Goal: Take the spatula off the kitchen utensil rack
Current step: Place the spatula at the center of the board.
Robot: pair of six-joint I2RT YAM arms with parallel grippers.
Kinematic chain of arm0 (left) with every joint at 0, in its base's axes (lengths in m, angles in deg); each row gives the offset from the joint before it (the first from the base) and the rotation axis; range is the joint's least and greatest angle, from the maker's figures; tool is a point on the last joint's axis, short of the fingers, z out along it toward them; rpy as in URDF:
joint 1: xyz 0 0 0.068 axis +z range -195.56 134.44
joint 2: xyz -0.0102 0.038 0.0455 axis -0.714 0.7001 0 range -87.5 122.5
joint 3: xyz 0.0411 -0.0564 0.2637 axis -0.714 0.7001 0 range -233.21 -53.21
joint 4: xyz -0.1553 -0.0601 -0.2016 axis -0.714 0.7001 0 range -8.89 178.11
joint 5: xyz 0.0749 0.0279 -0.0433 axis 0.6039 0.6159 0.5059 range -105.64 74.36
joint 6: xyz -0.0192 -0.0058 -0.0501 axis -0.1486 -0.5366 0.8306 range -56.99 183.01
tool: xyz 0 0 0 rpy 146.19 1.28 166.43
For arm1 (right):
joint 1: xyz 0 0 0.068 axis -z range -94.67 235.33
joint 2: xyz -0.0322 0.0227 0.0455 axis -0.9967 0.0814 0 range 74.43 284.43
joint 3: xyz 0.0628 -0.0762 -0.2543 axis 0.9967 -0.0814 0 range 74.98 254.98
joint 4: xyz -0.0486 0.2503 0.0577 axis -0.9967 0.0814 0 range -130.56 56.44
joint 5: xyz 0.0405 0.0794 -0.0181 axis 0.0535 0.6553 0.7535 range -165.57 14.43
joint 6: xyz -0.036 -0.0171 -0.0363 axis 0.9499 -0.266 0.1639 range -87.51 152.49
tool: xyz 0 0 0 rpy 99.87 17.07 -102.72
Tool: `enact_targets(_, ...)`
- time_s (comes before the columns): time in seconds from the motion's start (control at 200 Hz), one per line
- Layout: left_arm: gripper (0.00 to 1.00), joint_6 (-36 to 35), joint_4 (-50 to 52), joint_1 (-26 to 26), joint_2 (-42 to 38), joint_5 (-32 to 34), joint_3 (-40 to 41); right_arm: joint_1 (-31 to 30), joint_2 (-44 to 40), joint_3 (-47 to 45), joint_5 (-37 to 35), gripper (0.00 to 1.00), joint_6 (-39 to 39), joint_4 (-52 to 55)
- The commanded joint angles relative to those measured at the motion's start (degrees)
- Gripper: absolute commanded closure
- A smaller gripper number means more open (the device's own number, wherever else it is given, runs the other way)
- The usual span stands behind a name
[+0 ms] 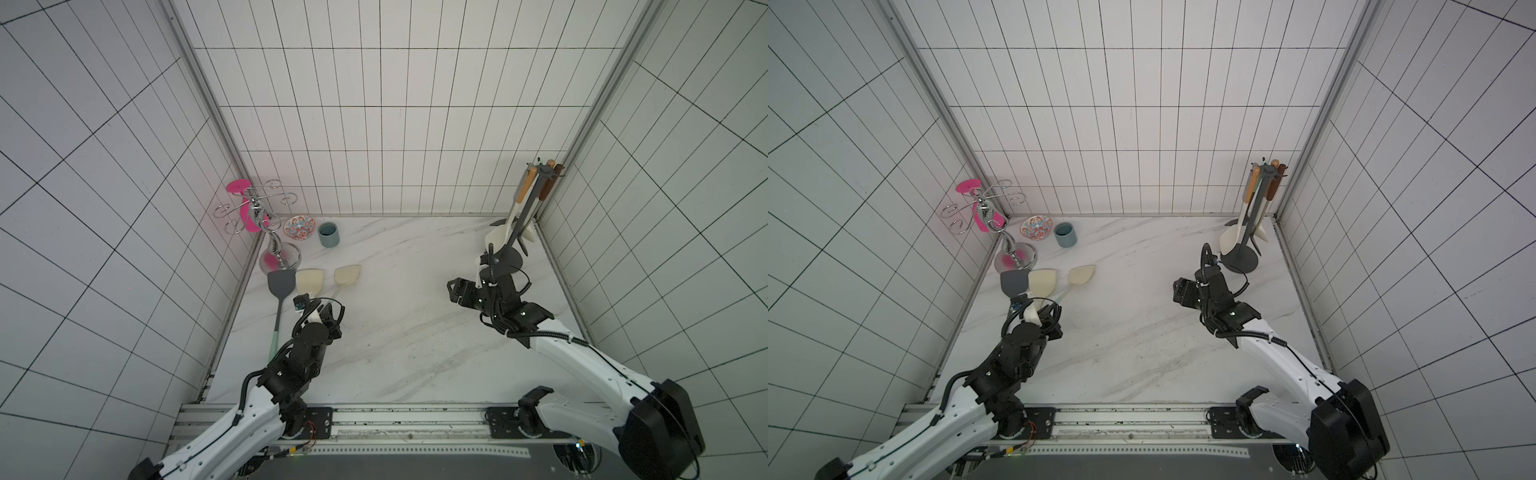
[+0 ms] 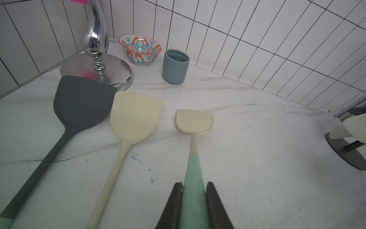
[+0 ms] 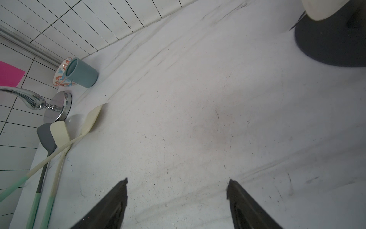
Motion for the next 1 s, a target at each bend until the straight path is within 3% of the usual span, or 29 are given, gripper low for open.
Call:
enact_targets(0.0, 1.0, 0.32, 3.98, 0.57, -1.07, 2.84, -3.09, 0.59, 0.39, -3.19, 0.83, 0.21, -0.41, -3.29)
enact_targets(0.4, 1.0, 2.72, 14.76, 7.24, 5.47, -9.31, -8.86, 0.61, -0.46, -3.82, 1.91, 0.21, -0.68, -4.01)
enact_targets(0.585, 1.0, 4.21, 23.32, 8.16, 9.51, -12.2, -13.31, 0.6, -1.07, -4.06, 2.31, 0.21, -0.71, -4.14)
enact_targets(0.72, 0.96, 6.2, 22.93, 8.28, 13.04, -17.05, -13.05, 0.63, -1.02, -4.13, 2.77, 0.21, -0.75, -4.5)
enact_targets(0.995, 0.96, 9.7, 28.22, 8.31, 18.17, -16.41, -16.19, 0.61, -1.18, -4.79, 3.32, 0.21, -0.99, -5.22)
